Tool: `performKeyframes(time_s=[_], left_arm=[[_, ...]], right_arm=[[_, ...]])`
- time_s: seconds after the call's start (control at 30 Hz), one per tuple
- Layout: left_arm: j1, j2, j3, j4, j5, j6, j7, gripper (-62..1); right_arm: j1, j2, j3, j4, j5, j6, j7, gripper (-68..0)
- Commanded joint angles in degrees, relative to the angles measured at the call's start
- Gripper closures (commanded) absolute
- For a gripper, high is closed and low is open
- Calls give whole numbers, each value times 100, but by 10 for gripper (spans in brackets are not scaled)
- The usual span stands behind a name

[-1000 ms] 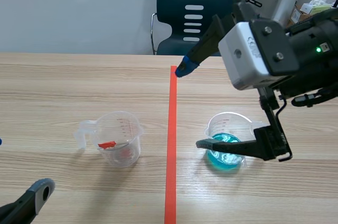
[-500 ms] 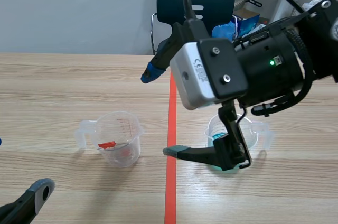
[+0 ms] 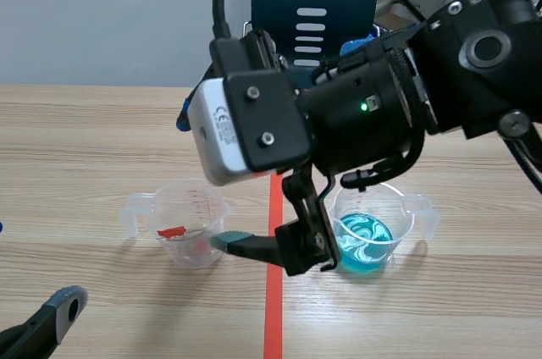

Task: Do the redox reaction experiment

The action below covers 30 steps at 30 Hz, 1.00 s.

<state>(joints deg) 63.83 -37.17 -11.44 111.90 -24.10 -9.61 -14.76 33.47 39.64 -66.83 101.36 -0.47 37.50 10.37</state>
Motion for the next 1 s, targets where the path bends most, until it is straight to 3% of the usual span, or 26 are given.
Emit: performKeyframes(time_s=[0.0, 0.43, 0.57, 0.97], left_arm=[[26, 31, -13, 105, -33, -11, -81, -623], [26, 31, -17, 105, -31, -11, -81, -623], [26, 31, -17, 105, -31, -11, -81, -623], [26, 31, -17, 105, -31, -11, -81, -623]], right_arm=[[96, -57, -146, 33, 61, -22, -26, -591], [96, -415, -457, 9, 46, -264, -417, -589], [94, -511, -474, -131, 46, -323, -452, -560], [96, -717, -713, -634, 70, -326, -470, -560]])
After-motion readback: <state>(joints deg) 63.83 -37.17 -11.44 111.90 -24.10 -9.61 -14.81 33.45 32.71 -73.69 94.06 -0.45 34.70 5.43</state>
